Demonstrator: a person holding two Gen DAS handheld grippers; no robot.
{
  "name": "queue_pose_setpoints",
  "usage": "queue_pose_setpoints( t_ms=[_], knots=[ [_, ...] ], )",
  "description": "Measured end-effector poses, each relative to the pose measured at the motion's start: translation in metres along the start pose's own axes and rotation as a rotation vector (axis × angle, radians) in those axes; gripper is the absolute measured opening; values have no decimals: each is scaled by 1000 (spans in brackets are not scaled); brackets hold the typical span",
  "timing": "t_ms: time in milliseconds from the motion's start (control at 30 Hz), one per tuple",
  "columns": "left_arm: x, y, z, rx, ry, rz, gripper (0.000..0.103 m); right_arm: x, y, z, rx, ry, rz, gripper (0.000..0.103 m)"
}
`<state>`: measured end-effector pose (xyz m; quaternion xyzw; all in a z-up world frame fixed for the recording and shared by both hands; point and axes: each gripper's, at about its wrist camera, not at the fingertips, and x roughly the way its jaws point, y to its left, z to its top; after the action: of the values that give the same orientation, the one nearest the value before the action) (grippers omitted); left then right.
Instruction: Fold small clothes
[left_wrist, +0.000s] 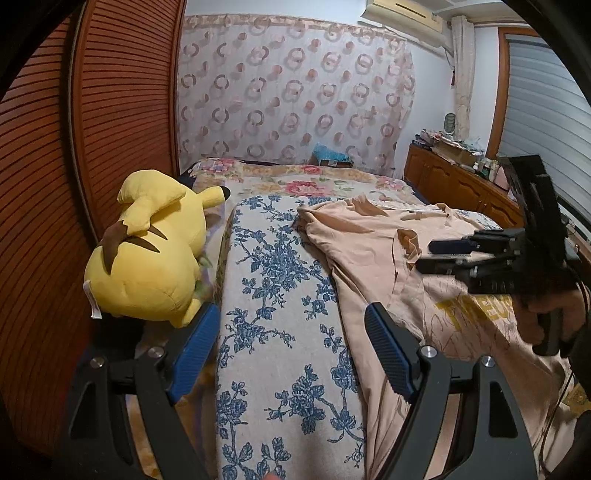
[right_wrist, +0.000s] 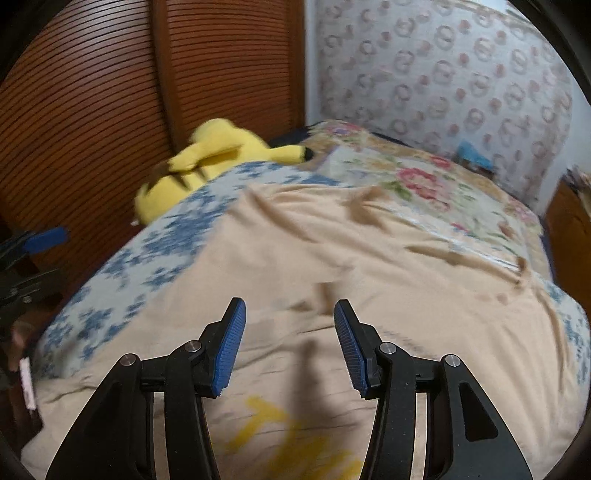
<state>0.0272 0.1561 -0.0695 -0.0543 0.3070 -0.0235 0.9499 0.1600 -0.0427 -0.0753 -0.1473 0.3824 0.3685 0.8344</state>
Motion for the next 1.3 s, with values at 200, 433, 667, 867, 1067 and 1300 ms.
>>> queue_pose_setpoints(
  t_ms=[200, 433, 667, 867, 1067, 1300],
  knots=[
    [-1, 1, -1, -3, 1, 1, 81, 19, 49, -7, -86, 50, 101, 44],
    [0, 1, -6, -5, 9, 5, 81, 23, 56, -21, -129, 79, 34, 10],
    [3, -6, -7, 2, 13, -5, 81, -9, 47, -41, -94, 52, 4, 6],
    [6, -13, -6, 6, 14, -13, 81, -25, 29, -67, -42, 78, -28, 6],
    [12, -20, 0, 26, 23, -14, 81, -40, 11, -68, 5, 41, -48, 16],
    [34, -20, 20, 79, 58, 10, 81, -32, -21, -38, 22, -3, -58, 43]
  ],
)
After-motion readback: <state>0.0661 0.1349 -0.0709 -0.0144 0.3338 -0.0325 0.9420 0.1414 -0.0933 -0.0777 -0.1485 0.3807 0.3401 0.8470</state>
